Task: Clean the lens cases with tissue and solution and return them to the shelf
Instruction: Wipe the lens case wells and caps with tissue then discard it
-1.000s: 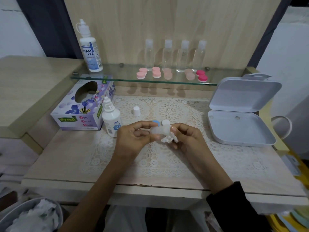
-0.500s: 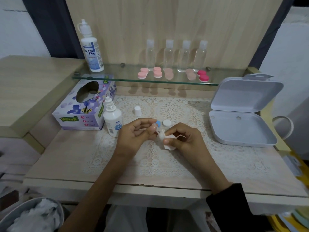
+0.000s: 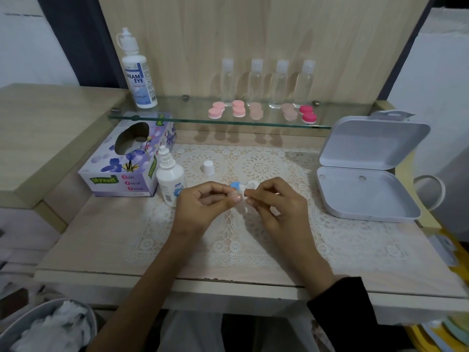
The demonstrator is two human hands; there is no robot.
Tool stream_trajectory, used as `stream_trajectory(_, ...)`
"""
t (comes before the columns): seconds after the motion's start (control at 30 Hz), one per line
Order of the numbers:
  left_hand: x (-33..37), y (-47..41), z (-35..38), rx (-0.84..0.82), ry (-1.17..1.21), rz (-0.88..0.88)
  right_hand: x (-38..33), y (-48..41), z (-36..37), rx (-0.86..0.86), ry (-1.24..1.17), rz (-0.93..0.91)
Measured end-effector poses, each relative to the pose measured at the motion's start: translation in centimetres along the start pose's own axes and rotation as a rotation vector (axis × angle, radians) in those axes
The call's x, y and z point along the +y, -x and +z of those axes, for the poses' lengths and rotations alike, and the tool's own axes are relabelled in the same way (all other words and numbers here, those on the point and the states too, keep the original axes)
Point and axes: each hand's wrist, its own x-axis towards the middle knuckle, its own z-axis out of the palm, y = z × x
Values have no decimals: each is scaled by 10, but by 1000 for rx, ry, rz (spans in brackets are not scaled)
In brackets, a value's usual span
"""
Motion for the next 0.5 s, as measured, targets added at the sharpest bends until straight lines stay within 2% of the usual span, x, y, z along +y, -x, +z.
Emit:
stream_trajectory(0.37,1,2,3,-27,-19,10,3,-2,-7,104,-102,269)
stream_trajectory(0.5,2,2,2,-44,-28,27,4,-2,-9,109,-222,416)
